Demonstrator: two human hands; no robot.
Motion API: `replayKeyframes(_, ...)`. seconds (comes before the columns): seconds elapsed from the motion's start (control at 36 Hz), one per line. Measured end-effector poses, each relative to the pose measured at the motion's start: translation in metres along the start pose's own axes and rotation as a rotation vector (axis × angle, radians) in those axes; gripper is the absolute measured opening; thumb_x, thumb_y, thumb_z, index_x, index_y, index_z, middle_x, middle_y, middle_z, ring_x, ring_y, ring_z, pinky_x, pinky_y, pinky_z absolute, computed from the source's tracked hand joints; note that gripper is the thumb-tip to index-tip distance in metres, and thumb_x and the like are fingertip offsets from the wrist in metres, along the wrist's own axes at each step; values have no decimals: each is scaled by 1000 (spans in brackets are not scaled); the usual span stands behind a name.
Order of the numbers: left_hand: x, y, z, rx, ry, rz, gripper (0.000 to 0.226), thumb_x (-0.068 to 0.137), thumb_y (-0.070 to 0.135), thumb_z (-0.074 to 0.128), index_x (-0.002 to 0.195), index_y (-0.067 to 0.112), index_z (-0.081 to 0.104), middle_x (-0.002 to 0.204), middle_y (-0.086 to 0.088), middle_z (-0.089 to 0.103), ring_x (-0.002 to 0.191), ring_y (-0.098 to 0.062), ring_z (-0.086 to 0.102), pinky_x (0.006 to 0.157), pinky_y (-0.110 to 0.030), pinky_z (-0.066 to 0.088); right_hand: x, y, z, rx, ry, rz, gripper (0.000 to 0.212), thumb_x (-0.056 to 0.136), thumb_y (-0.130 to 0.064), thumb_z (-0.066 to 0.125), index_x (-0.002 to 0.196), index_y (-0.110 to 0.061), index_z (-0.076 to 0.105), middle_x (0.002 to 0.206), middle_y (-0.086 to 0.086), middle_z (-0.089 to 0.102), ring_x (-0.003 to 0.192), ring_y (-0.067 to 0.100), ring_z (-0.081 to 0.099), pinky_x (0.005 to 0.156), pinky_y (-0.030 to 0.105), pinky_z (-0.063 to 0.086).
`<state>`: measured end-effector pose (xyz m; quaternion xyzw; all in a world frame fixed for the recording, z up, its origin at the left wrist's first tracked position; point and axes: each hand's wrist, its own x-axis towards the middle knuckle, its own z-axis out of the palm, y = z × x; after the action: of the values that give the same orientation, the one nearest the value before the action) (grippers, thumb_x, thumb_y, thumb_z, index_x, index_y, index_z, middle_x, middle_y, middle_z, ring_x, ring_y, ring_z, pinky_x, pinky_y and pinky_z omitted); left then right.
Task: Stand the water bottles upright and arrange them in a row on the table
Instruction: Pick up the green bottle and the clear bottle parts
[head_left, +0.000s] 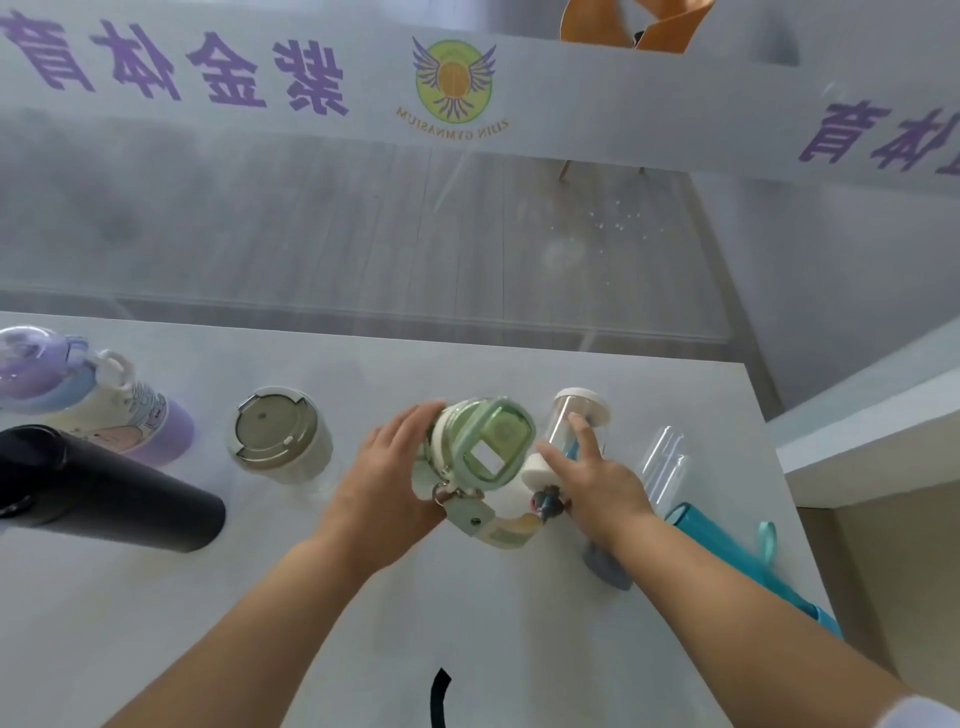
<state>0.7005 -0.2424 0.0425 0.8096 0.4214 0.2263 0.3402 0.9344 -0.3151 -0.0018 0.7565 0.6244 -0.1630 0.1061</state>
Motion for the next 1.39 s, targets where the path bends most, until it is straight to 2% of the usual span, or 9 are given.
replayKeyframes(0.14,0,2,-10,-339,11,-133,69,56,48,74,115,60,40,112,20,58,111,-8,52,91,-48,50,3,-2,-3,165,24,57,60,89,-18,55,140,-30,27,153,15,0,96,41,59,84,43,51)
replayKeyframes(0.28,3,-4,-15,-311,40,-176,61,52,51,69,102,69,37,100,26,61,105,1,56,79,-32,53,8,2,-21,467,139,117,57,78,-26,70,128,-28,43,146,12,19,99,39,56,83,39,51)
replayKeyframes(0.42,9,-16,-16,-341,65,-211,62,48,56,75,99,64,41,94,23,63,94,2,57,70,-20,51,6,6,-45,862,226,177,42,65,-25,78,101,-33,58,100,2,54,80,23,56,41,27,50)
replayKeyframes(0.47,10,-19,-16,-364,78,-224,63,45,59,75,99,61,43,95,28,62,92,2,57,70,-21,52,4,5,-51,1003,220,200,35,65,-25,80,90,-37,60,91,-1,62,66,20,60,37,23,46)
replayKeyframes(0.64,10,-23,-17,-323,31,-221,69,44,55,78,103,56,43,92,23,64,90,-6,62,78,-38,54,2,-1,-52,1223,210,217,27,74,-15,76,88,-34,64,100,-2,68,68,21,63,44,22,48)
replayKeyframes(0.75,8,-22,-22,-290,38,-165,71,49,46,81,103,62,38,96,31,60,87,7,58,71,-14,47,-2,-5,-47,1382,217,231,25,81,-8,70,91,-30,65,108,7,67,84,34,65,49,23,52)
replayKeyframes(0.94,4,-31,-21,-237,53,-60,90,59,7,81,106,69,35,93,27,62,91,10,57,63,-4,45,-6,0,-37,1425,168,376,26,89,-6,60,115,-7,59,112,12,61,78,28,65,57,27,56)
replayKeyframes(1.11,2,-40,-19,-138,-17,-171,76,63,16,79,119,46,37,102,13,56,97,-10,58,81,-30,51,-6,1,-35,1286,166,439,24,89,-14,61,113,-10,59,107,10,62,91,30,64,61,30,56)
replayKeyframes(1.39,-29,-52,-18,175,-141,-350,42,78,37,69,115,22,54,110,3,62,95,-15,60,79,-29,47,-33,6,-44,838,320,481,42,85,-38,63,118,-13,58,115,2,62,103,22,57,87,35,45)
